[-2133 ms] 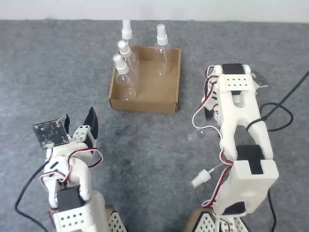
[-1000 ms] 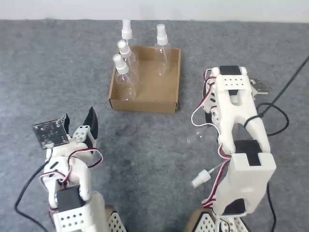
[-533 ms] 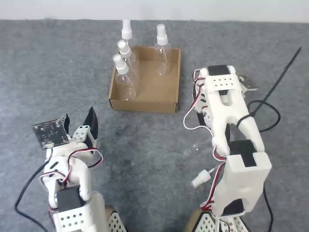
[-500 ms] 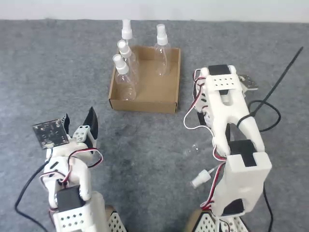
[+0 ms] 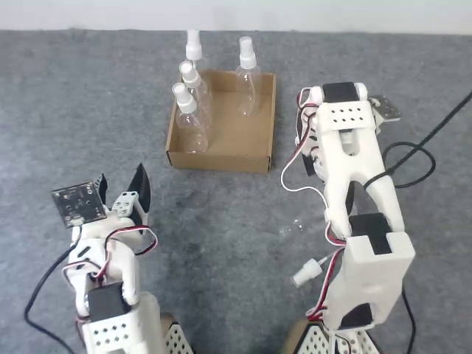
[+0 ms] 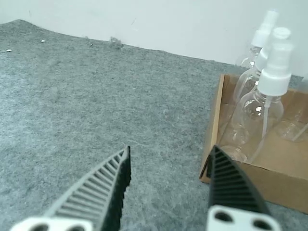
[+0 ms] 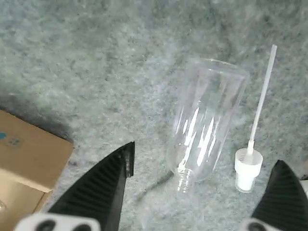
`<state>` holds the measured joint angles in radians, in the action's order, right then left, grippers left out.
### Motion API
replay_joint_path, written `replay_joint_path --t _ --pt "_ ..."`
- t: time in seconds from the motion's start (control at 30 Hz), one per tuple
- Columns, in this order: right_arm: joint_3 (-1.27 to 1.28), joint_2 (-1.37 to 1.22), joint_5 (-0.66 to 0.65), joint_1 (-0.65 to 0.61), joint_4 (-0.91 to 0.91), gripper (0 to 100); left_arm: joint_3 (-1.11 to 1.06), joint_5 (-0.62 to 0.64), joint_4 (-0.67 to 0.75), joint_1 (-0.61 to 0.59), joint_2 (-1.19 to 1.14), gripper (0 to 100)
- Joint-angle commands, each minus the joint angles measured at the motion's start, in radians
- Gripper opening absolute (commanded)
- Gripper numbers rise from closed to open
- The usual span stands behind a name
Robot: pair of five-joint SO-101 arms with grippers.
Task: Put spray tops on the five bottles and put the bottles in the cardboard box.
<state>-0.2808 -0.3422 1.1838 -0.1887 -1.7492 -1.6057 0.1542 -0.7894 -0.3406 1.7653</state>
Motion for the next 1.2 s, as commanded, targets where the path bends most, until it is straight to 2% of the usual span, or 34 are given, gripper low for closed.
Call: replay_joint_path --t 0.0,0.43,0.7,1.03,1.17 --pt "-0.06 0.03 0.011 -0.01 -0.038 37.2 0.016 -0.011 0.031 -0.005 0.015 24" --pt "-0.052 0.209 0.011 -0.01 -0.047 37.0 0.018 -0.011 0.031 -0.005 0.015 24" --pt "0.049 0.292 0.006 -0.035 -0.047 36.9 0.018 -0.011 0.031 -0.005 0.015 24" --pt "0.167 0.476 -0.158 -0.028 -0.038 36.9 0.018 -0.011 0.031 -0.005 0.015 24" --pt "0.167 0.486 -0.298 -0.022 -0.03 36.9 0.018 -0.011 0.031 -0.005 0.015 24"
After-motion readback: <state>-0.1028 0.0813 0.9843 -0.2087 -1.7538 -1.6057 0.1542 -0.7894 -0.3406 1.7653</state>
